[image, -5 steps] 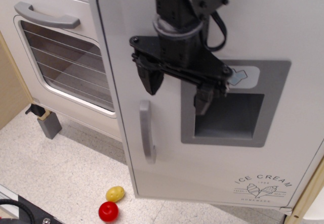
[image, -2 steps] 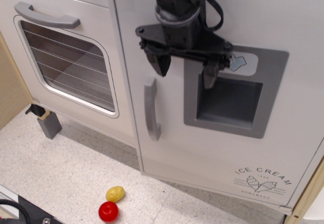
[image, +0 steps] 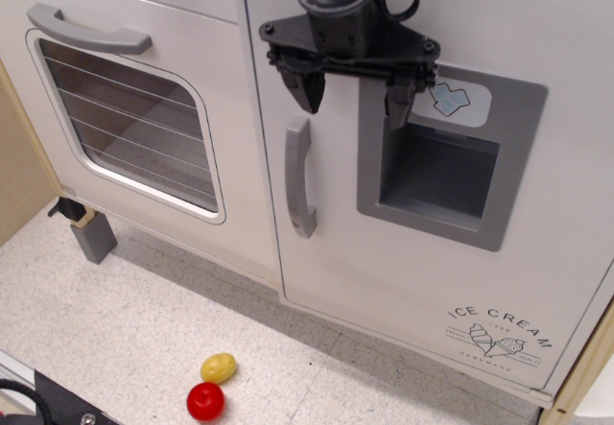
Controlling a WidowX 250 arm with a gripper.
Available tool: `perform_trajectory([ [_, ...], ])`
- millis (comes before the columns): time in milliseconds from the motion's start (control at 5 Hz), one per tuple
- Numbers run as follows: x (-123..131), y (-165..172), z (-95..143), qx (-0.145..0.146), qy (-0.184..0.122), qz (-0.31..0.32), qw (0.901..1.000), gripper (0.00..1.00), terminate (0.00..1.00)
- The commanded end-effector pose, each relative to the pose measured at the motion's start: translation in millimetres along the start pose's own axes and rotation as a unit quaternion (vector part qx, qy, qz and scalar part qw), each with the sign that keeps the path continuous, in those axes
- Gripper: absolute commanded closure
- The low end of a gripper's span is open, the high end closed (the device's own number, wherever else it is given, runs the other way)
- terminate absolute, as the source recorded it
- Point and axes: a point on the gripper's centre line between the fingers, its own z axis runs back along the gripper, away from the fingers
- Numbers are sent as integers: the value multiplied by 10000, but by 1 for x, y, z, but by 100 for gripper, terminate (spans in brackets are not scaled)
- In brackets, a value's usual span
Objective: Close fridge
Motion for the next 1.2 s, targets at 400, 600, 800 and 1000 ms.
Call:
perform_trajectory([
  [400,14,10,17,-58,-23,84,9999,0,0],
  [600,-3,14,21,-8,86,-110,9999,0,0],
  [800,-19,19,23,43,185,-288,9994,0,0],
  [1000,-19,19,23,43,185,-288,9994,0,0],
])
